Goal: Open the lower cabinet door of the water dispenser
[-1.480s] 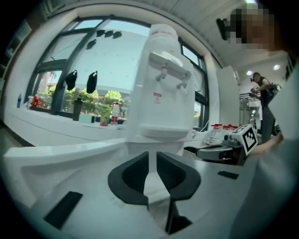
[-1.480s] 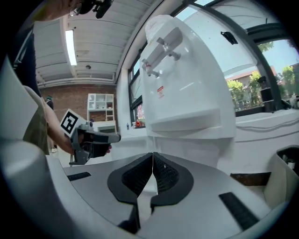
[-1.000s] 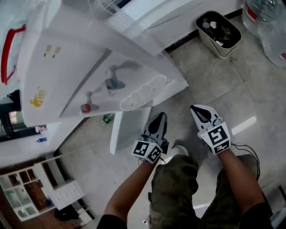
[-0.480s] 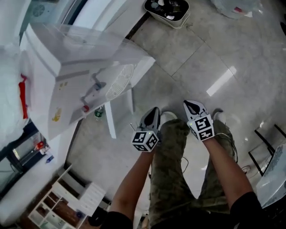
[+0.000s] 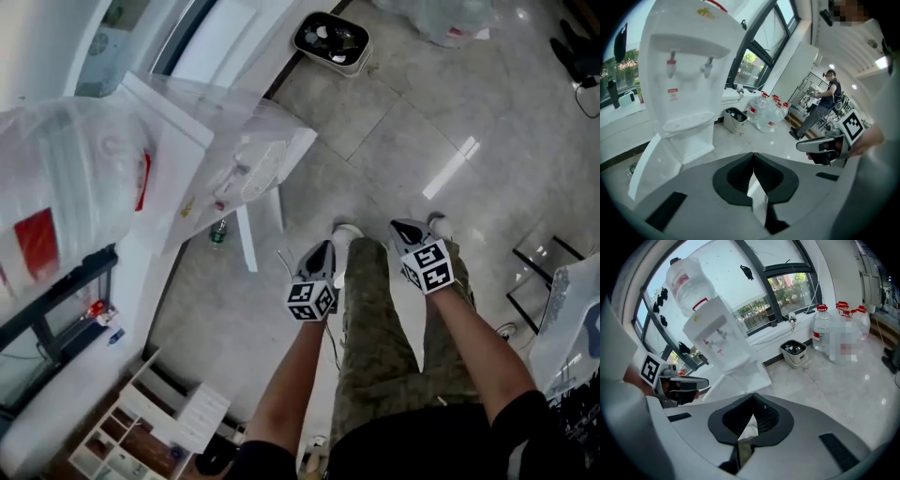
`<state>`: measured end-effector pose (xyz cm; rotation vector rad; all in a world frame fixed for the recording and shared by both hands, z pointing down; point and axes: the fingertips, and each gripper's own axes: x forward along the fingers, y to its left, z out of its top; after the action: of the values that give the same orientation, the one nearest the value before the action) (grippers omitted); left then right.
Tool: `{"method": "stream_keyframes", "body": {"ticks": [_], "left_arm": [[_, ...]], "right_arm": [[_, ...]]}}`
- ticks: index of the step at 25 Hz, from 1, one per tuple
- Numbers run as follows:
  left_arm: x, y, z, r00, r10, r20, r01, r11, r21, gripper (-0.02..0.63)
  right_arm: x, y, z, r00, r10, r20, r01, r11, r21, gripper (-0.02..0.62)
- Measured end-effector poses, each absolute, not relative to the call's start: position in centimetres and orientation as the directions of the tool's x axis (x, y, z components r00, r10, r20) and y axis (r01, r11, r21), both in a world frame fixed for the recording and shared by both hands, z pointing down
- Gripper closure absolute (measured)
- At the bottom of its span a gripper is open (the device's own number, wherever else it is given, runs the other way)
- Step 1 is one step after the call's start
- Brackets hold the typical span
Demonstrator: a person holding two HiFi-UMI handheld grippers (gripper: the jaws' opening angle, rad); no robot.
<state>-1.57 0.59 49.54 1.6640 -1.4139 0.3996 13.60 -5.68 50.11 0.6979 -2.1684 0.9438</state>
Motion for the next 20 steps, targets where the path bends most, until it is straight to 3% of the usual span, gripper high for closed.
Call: {"method": "stream_keyframes", "body": {"ticks": [10,16,20], "left_arm": [[3.6,0.0,37.4,0.340,-0.665,0.665,-0.894,-0.009,0.448,0.601],[0.0,-1.0,29.9,0.288,-0.762,0.579,-0.908,-0.025,0.419,0.601],[-1.6,-0.7,24.8,0.208,-0.834,0.510,-0.906,0.033,0.423,0.601]], "right_arm": [[18.4,-6.3,40.1,-0.612,-0.156,0.775,-0.635,0.681,-0.364,0.597],[17.3,-7.1,33.5,-0.623,-0.207,0.754,-0.650,0.674,-0.351,0.597],[15.1,-7.1,28.2,-0.684,-0.186,0.705,-0.580,0.725,-0.372,0.597]]}}
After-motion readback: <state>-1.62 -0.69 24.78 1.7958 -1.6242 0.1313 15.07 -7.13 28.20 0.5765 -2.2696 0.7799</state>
